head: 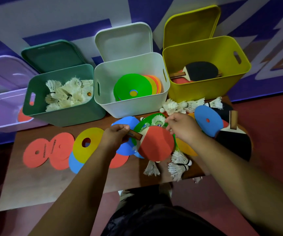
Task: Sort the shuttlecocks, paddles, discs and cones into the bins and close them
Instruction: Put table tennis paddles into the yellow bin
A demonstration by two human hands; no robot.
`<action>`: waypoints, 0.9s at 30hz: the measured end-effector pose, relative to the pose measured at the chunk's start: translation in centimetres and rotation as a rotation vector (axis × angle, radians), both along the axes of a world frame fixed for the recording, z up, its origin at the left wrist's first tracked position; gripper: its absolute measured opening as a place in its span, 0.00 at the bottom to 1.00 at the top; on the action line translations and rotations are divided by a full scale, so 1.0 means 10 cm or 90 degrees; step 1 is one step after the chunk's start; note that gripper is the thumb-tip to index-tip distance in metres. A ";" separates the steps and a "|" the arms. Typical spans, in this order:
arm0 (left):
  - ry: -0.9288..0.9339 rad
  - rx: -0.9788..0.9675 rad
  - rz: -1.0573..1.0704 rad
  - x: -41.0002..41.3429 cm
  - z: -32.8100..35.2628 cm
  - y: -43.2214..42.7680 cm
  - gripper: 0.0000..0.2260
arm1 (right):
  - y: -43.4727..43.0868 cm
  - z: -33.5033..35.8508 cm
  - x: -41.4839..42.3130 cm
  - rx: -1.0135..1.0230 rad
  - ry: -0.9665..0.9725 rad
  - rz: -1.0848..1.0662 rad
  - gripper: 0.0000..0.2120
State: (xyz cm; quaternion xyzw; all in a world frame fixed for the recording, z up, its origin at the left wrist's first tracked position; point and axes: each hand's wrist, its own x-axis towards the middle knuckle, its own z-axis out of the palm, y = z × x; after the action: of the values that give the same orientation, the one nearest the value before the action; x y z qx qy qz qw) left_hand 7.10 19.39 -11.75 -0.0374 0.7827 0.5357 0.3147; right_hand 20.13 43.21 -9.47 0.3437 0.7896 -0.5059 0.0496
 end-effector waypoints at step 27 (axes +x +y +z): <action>-0.098 0.152 0.445 -0.03 0.17 -1.28 0.13 | -0.63 -0.50 -0.26 0.241 -0.138 0.367 0.24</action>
State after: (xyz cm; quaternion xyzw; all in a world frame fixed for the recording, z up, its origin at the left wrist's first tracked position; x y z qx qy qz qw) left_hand 6.82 6.60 -10.03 -0.3054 0.6286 0.6939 0.1731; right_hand 17.53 36.95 -14.52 0.1613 0.9240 -0.2765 0.2090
